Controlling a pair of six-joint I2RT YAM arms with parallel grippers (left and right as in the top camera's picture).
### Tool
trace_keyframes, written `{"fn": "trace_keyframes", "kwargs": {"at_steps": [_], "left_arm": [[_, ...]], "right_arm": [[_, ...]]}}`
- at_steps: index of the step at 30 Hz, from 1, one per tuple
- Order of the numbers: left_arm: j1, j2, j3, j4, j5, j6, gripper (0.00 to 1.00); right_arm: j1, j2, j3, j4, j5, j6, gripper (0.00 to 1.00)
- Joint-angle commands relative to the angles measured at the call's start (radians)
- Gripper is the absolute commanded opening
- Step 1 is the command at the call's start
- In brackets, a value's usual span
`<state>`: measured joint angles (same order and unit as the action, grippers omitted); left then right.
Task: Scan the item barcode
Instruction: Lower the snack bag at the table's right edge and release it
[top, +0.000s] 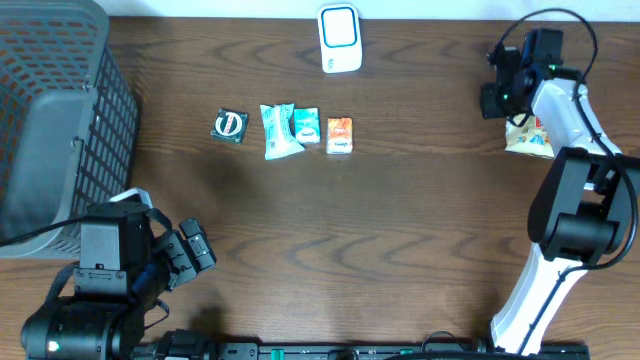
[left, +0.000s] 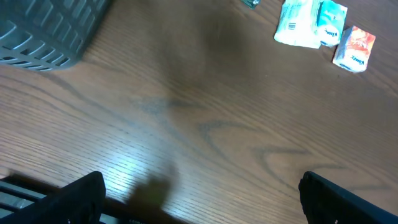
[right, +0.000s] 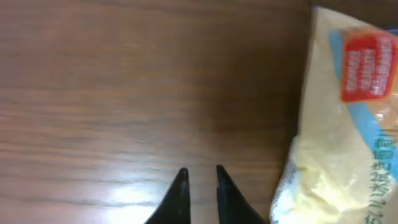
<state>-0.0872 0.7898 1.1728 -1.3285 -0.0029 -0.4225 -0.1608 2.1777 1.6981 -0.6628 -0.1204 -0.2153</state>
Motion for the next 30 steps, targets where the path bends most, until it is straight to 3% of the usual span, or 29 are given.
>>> {"fn": "trace_keyframes", "kwargs": {"at_steps": [1,8,18,21,25,27,30], "left_arm": [[-0.002,0.0,0.001,-0.003,-0.006,-0.006,0.98],[-0.002,0.0,0.001,-0.003,-0.006,-0.006,0.98],[-0.002,0.0,0.001,-0.003,-0.006,-0.006,0.98],[-0.002,0.0,0.001,-0.003,-0.006,-0.006,0.98],[-0.002,0.0,0.001,-0.003,-0.006,-0.006,0.98],[-0.002,0.0,0.001,-0.003,-0.006,-0.006,0.98],[-0.002,0.0,0.001,-0.003,-0.006,-0.006,0.98]], "right_arm": [[-0.039,0.002,-0.072,0.073,0.139,0.0,0.07],[-0.122,0.001,-0.119,0.124,0.327,0.001,0.17],[-0.143,-0.058,-0.089,0.094,0.33,0.001,0.21],[-0.113,-0.11,-0.071,0.096,0.317,0.001,0.31],[-0.051,-0.2,-0.066,0.102,0.236,0.001,0.36],[-0.008,-0.249,-0.066,0.098,0.106,0.001,0.42],[0.05,-0.286,-0.066,0.083,-0.097,0.002,0.43]]}}
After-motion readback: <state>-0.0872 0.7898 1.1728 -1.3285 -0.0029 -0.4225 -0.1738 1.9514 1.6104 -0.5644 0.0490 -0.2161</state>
